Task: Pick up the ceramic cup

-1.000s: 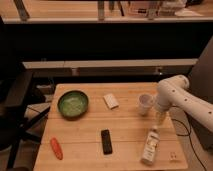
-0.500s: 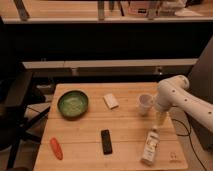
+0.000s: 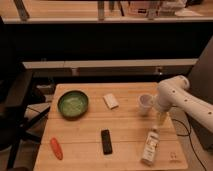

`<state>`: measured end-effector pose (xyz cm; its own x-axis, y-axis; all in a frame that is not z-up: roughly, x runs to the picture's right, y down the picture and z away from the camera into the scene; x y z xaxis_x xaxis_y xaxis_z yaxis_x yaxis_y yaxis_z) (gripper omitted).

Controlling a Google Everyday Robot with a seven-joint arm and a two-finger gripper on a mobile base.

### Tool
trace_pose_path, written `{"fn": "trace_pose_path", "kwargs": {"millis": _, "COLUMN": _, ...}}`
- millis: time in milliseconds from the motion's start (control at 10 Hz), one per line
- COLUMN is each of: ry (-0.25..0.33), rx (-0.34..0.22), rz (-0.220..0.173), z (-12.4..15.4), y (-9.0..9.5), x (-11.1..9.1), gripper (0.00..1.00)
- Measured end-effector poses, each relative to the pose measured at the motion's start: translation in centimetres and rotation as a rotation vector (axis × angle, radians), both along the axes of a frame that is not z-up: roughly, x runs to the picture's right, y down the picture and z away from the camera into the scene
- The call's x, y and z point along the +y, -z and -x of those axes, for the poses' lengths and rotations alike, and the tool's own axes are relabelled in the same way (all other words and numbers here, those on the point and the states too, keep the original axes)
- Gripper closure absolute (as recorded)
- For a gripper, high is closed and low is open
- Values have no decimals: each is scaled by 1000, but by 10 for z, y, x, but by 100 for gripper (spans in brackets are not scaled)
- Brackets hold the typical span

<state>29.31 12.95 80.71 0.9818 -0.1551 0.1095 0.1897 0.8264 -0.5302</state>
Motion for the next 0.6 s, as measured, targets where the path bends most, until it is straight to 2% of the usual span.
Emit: {"fn": "trace_pose_path", "kwargs": {"millis": 600, "ry": 12, "rx": -6, "rz": 1, "z": -2, "y": 0, "x": 1, "gripper": 20}}
